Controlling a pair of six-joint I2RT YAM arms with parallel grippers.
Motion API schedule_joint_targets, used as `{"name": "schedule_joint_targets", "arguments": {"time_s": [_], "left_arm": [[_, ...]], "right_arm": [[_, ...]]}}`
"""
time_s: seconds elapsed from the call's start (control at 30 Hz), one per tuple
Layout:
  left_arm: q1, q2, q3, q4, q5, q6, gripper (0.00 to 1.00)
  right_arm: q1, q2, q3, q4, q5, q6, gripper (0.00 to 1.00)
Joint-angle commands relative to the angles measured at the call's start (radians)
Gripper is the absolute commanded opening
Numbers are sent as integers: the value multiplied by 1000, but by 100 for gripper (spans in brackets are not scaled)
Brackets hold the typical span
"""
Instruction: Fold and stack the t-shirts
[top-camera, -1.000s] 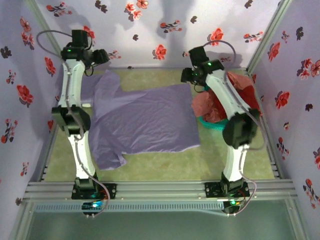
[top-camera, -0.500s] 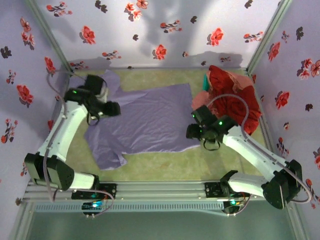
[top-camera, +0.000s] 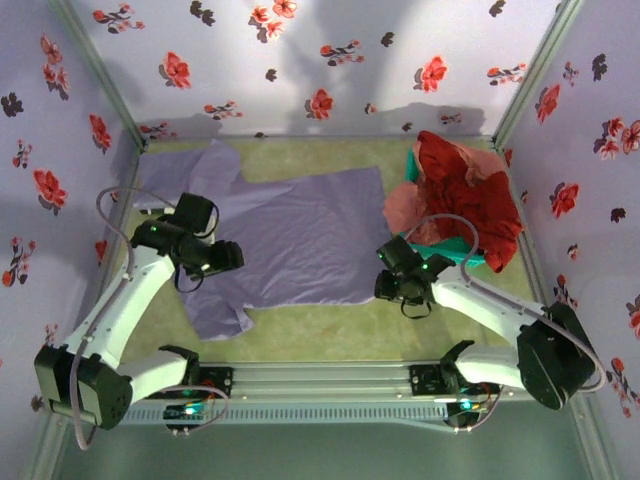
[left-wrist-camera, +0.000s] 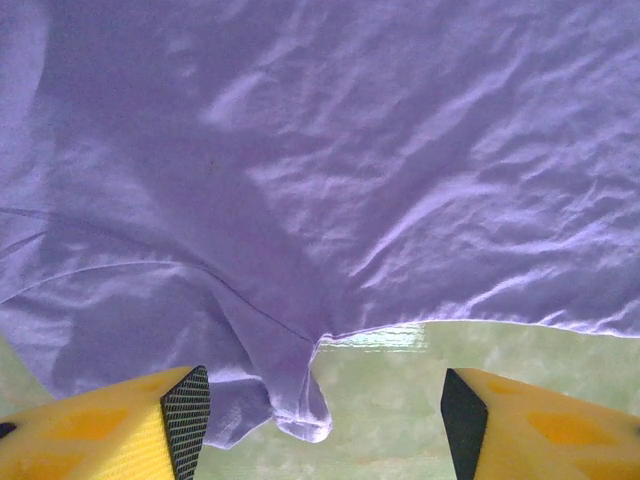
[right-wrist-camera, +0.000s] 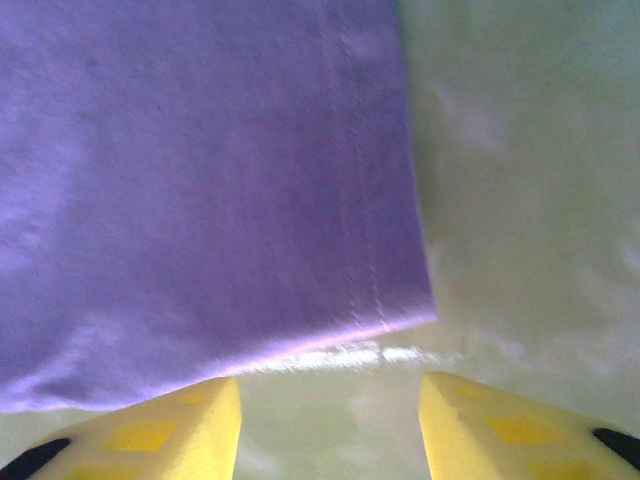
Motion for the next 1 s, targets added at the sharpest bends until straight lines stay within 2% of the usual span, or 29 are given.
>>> {"name": "schedule_joint_targets", "arguments": {"time_s": [0.0, 0.3, 0.7, 0.83, 0.97], "left_arm": [[-4, 17, -14, -28, -36, -20, 66], [2, 31, -23, -17, -40, -22, 66], [36, 31, -11, -39, -40, 5, 66], [44, 17, -14, -47, -39, 7, 66], [54, 0, -21, -54, -40, 6, 66]], "right_arm": [[-2, 45, 3, 82, 27, -40, 47], [-14, 168, 64, 131, 5, -92, 46], [-120, 434, 254, 186, -81, -184, 45], [-113, 504, 318, 146, -88, -186, 41], [-62, 487, 326, 92, -6, -178, 41]]}}
